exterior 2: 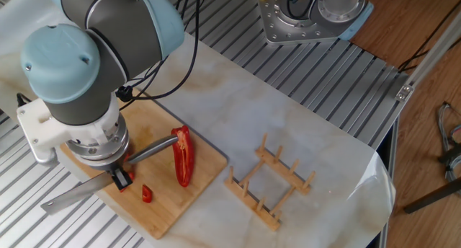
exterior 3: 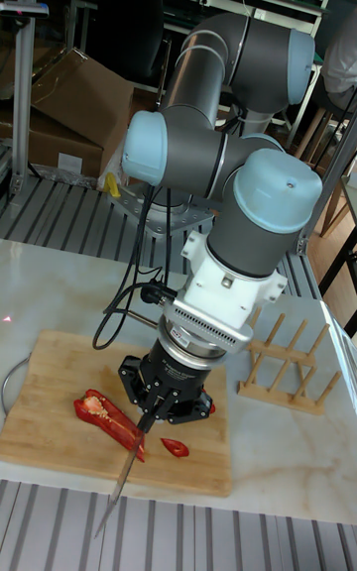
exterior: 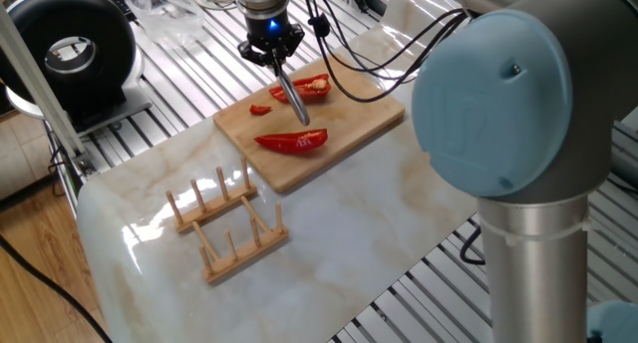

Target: Chop the chili peppers

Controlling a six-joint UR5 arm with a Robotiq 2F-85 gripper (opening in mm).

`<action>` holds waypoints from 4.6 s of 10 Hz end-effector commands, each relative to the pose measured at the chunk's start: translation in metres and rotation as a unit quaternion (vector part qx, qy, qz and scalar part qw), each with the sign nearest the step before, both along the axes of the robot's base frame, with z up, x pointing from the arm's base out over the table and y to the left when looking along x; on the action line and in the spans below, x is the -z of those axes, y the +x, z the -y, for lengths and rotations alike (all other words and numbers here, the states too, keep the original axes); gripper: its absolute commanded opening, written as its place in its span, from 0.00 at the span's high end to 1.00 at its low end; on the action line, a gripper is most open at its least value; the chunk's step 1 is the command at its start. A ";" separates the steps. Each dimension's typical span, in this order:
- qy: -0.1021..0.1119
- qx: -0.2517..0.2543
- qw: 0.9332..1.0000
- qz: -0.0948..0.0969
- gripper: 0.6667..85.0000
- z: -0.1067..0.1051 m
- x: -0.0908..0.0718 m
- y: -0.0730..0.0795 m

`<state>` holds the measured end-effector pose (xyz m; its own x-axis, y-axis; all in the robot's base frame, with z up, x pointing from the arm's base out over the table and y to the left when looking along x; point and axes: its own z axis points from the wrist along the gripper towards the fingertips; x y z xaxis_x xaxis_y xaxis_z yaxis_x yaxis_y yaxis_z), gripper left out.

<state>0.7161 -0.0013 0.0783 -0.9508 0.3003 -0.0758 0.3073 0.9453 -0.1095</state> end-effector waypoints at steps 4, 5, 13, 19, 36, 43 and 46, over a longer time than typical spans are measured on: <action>0.009 -0.031 0.999 -0.013 0.99 -0.003 0.000 -0.006; 0.009 -0.037 0.999 -0.014 0.99 -0.003 -0.001 -0.006; 0.012 -0.041 0.999 -0.013 0.99 -0.004 0.000 -0.006; 0.007 -0.056 0.998 -0.016 0.99 -0.002 -0.001 -0.006; 0.020 -0.175 0.984 -0.041 0.99 -0.004 -0.004 -0.018; 0.024 -0.181 0.982 -0.038 0.99 0.004 0.000 -0.023; 0.025 -0.180 0.983 -0.037 0.99 0.004 0.000 -0.022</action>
<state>0.6934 -0.0068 0.0775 -0.9982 -0.0591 0.0086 -0.0597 0.9947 -0.0834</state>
